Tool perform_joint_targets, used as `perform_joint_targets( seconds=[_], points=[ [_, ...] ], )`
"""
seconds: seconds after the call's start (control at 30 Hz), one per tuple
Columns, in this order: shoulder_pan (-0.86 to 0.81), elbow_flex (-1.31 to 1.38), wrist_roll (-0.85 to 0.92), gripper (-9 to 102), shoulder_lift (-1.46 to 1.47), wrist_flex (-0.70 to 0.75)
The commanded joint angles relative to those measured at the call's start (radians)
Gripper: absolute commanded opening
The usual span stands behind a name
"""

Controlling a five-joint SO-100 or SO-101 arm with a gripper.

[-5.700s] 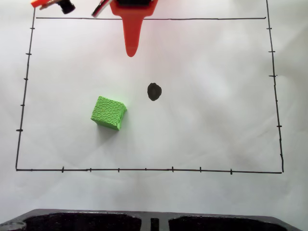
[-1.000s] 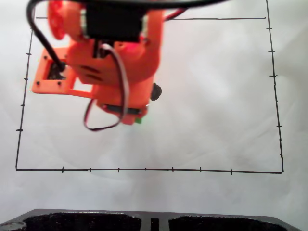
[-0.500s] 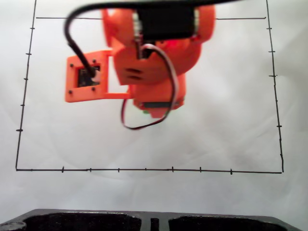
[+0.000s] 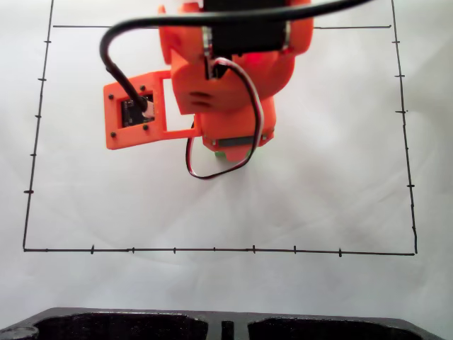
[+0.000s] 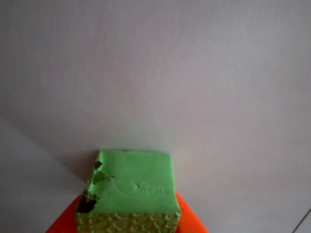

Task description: Grasp the colored block, Place it on the black dot, and then return the arm to the default position.

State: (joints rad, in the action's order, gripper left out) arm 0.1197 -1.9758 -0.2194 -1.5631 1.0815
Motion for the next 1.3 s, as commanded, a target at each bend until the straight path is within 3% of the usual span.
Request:
perform_joint_targets(
  seconds=[0.0, 0.53, 1.07, 1.27],
  points=[
    [-0.002, -0.005, 0.003, 19, -0.021, 0.002],
    [0.02, -0.005, 0.015, 50, -0.172, 0.118],
    [0.078, -0.02, 0.158, 53, -0.692, 0.457],
    [0.015, -0.152, 0.276, 47, -0.953, 0.453]
  ],
)
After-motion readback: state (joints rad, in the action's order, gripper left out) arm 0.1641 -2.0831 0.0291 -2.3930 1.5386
